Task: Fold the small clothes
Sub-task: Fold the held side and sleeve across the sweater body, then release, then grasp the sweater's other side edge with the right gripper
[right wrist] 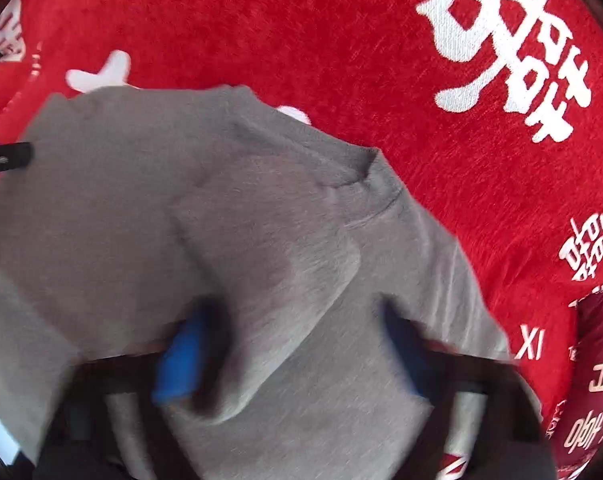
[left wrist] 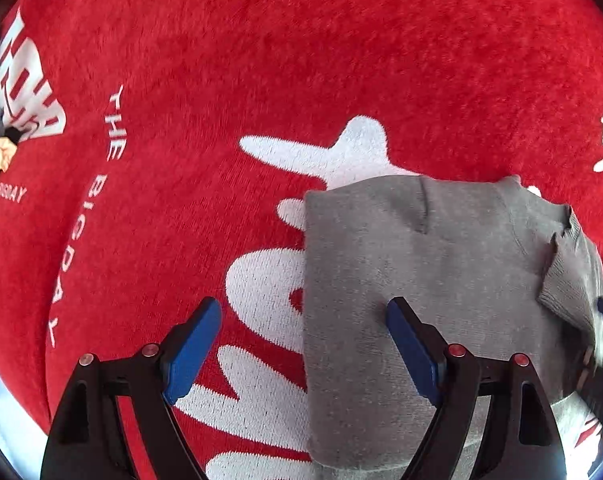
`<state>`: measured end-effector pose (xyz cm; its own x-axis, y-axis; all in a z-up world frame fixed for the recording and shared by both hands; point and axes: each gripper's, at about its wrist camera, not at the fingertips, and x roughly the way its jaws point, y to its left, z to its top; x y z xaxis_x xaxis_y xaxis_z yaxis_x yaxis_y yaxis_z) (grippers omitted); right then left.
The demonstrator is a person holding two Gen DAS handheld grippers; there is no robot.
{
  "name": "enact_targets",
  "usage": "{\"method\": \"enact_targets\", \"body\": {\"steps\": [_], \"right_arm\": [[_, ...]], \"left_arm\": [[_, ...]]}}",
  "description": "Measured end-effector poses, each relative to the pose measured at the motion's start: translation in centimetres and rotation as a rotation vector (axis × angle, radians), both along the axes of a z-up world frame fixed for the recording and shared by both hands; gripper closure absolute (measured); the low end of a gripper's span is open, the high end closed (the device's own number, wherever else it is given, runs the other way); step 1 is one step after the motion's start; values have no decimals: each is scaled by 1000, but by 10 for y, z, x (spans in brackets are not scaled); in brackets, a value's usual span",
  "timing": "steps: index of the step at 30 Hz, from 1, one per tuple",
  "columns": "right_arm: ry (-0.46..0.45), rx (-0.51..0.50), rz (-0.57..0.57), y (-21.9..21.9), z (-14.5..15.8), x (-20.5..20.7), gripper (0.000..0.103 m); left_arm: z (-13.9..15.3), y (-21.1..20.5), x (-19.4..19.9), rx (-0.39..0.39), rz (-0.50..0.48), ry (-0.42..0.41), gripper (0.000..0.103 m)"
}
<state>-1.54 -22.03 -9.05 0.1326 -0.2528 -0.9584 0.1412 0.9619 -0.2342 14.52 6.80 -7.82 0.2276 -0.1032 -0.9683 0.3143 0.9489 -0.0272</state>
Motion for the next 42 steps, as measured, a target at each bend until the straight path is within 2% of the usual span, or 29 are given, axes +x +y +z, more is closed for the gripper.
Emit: {"method": "enact_targets", "body": {"steps": [1, 4, 6, 7, 8, 11, 13, 15, 17, 19, 21, 22, 23, 30, 32, 36, 37, 38, 39, 40, 41, 42], "right_arm": [[-12, 35, -41, -12, 1, -1, 71], [-130, 222, -277, -64, 11, -25, 71], [-211, 339, -463, -101, 14, -54, 57], [-230, 368, -550, -118, 12, -71, 38], [-240, 396, -596, -127, 10, -81, 26], [-294, 545, -761, -149, 6, -125, 26], [-316, 621, -800, -151, 4, -140, 26], [-340, 752, -842, -146, -3, -149, 26], [-357, 817, -885, -143, -10, -150, 26], [-386, 813, -906, -148, -13, -142, 27], [-390, 808, -909, -148, -14, -133, 45], [-366, 796, -897, -147, -16, -123, 77], [-340, 777, -874, -146, -15, -116, 95], [-447, 688, -568, -150, 37, -72, 95], [-426, 672, -564, -153, 31, -72, 95], [-280, 695, -654, -162, -19, -91, 90], [-275, 703, -665, -161, -24, -98, 91], [-299, 715, -665, -161, -24, -104, 91], [-302, 717, -666, -161, -24, -106, 91], [-301, 721, -670, -160, -24, -107, 91], [-299, 721, -672, -161, -24, -105, 94], [-295, 714, -669, -161, -22, -102, 94]], "left_arm": [[0, 1, 0, -9, 3, 6, 18], [-2, 5, 3, -35, 1, 22, 18], [-7, 4, 7, -59, 0, 48, 18], [-9, 5, 9, -72, 3, 66, 18], [-13, 7, 12, -81, 8, 80, 18], [-16, 8, 16, -83, 23, 92, 18], [-14, 9, 16, -80, 27, 85, 18], [-7, 9, 13, -68, 27, 59, 18], [4, 13, 4, -59, 25, 26, 18], [10, 19, -4, -49, 20, 13, 18], [13, 24, -13, -21, 20, 3, 18], [13, 26, -17, -11, 20, -1, 18], [11, 28, -17, -3, 19, -4, 18], [-2, 16, 14, -4, 64, -32, 18], [-10, 4, 26, -22, 57, -2, 18], [-23, 2, 41, -76, 65, 66, 18], [-25, 3, 44, -97, 66, 85, 18], [-26, 4, 47, -124, 69, 100, 22], [-26, 6, 49, -149, 70, 100, 41], [-25, 7, 50, -169, 62, 101, 53], [-26, 7, 52, -178, 52, 110, 74], [-25, 6, 53, -164, 48, 105, 80]]}}
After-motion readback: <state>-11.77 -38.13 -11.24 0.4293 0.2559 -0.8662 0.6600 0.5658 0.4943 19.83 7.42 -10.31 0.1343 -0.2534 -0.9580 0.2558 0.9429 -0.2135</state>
